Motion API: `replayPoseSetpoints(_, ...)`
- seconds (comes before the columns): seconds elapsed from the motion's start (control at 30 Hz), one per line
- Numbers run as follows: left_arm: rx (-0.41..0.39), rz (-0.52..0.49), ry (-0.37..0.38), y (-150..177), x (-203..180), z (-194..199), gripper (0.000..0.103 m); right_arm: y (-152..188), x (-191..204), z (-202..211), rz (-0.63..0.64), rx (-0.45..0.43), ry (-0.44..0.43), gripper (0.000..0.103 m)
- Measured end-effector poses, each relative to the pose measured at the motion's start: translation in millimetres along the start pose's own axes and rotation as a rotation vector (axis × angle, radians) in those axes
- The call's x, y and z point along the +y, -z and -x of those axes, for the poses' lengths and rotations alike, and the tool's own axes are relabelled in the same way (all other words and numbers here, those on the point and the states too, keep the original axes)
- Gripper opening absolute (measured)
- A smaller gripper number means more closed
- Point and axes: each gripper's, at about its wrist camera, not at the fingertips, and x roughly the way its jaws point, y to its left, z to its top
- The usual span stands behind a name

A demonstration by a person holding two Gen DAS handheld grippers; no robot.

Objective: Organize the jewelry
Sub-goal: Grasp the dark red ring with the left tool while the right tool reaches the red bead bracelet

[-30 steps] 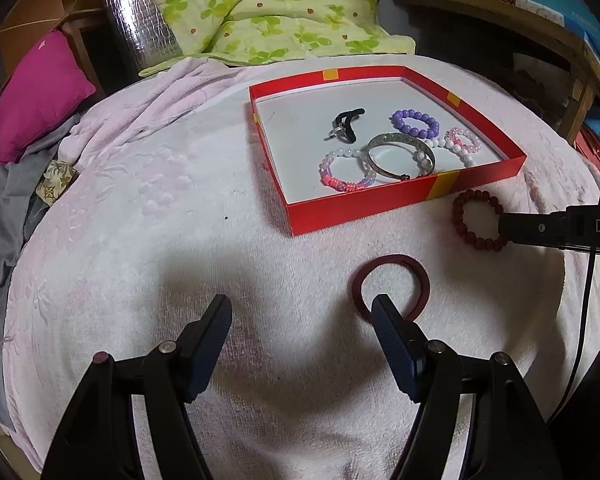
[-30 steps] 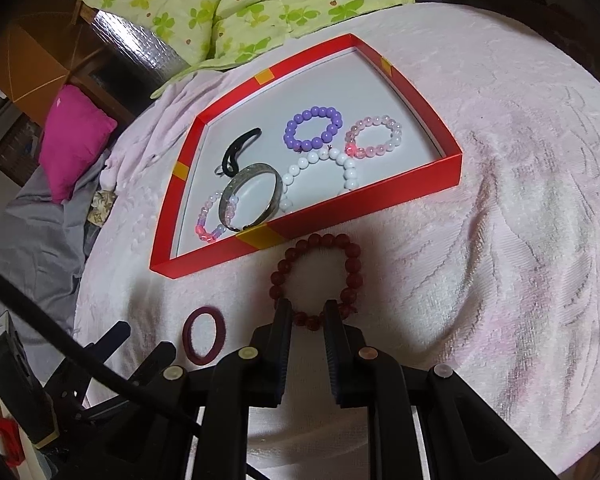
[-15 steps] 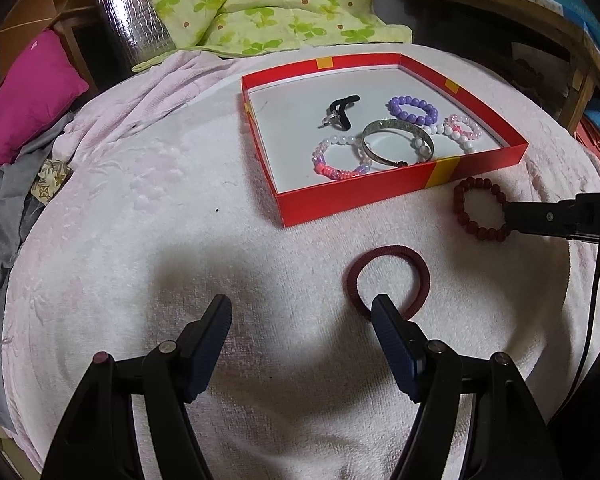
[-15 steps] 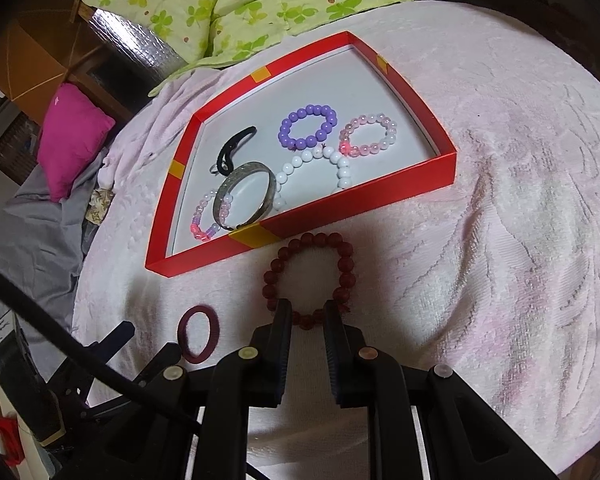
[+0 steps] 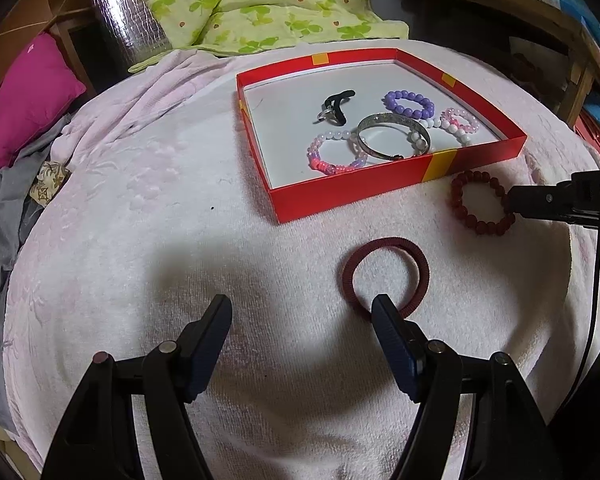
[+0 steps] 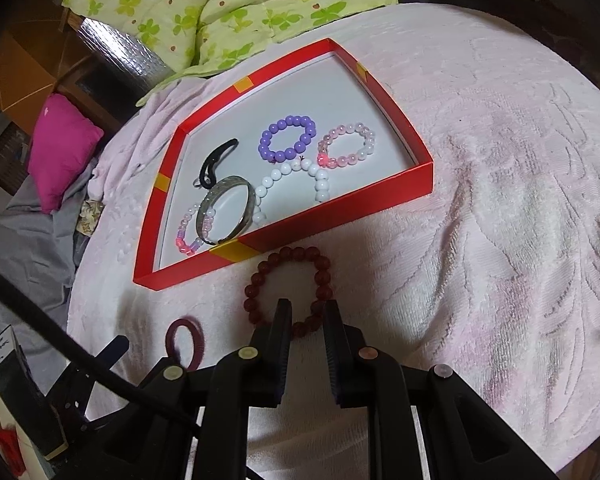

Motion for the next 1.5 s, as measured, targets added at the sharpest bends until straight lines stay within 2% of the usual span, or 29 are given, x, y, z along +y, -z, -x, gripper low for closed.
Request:
replayPoseSetpoints(0.13,0.001,0.0,0.0,0.4,0.2,0.0,0.073,-0.9,-2.0,-2.5,-0.008,-0.002,0.018,0.018)
replayPoseSetpoints(0.27,0.002,-0.002,0.0,0.8,0.4,0.2,0.073,-5.4,-5.3,-8.4,-0.031,-0.012,0.033,0.046)
replayPoseSetpoints(0.4,0.005,-0.009,-0.001,2.3,0.3,-0.8,0.073,-8.3,0.9,-12.7,0.005,-0.043,0.068,0.046)
replayPoseSetpoints(0.43,0.006,-0.01,-0.002,2.5,0.1,-1.0,0.073,-8.7,2.8,-13.7,0.013,-0.049,0.077,0.046)
replayPoseSetpoints(0.5,0.008,-0.012,-0.004,2.8,0.1,-1.5,0.073,-8.9,8.8,-17.3,0.053,-0.063,0.122,0.035)
replayPoseSetpoints(0.63,0.012,-0.013,-0.005,3.1,0.5,-2.4,0.073,-6.1,21.6,-24.1,0.149,-0.086,0.206,0.032)
replayPoseSetpoints(0.7,0.012,-0.013,-0.005,2.9,0.3,-2.8,0.073,-4.1,27.6,-26.9,0.199,-0.097,0.249,0.023)
replayPoseSetpoints(0.8,0.013,-0.013,-0.005,2.9,0.5,-2.8,0.073,-0.6,35.1,-29.5,0.27,-0.104,0.282,0.017)
replayPoseSetpoints(1.2,0.017,-0.009,-0.004,2.8,1.2,-4.5,0.073,5.0,35.6,-27.3,0.334,-0.088,0.272,0.014)
replayPoseSetpoints(1.5,0.028,0.021,0.008,-0.5,9.1,-5.2,0.073,5.6,21.3,-19.6,0.294,-0.055,0.195,0.013)
